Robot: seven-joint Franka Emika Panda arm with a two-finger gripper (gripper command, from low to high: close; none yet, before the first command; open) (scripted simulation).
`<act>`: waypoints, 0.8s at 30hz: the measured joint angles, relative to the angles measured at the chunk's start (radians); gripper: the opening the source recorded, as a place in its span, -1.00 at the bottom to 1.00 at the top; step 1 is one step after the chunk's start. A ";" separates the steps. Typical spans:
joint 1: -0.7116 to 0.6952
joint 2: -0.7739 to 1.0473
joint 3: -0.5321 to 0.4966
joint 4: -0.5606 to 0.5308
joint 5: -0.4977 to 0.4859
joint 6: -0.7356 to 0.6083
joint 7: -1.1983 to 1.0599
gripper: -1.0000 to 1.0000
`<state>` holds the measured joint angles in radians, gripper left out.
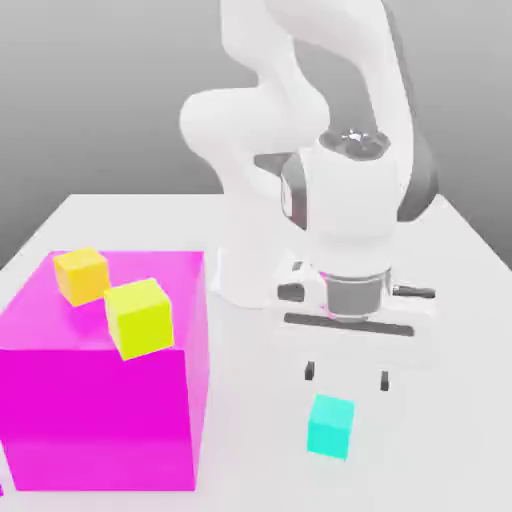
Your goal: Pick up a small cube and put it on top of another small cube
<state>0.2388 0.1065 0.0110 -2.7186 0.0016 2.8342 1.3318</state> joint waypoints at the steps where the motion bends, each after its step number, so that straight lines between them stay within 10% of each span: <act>1: 0.005 0.023 -0.006 0.002 -0.010 0.019 0.009 0.00; 8: 0.008 0.193 -0.010 0.029 -0.018 0.158 0.018 0.00; 9: 0.006 0.209 -0.008 0.031 -0.016 0.170 0.018 -1.00; 24: 0.004 0.028 -0.006 0.001 -0.019 0.025 0.018 -1.00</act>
<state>0.2426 0.1347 0.0053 -2.7178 -0.0169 2.8589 1.3494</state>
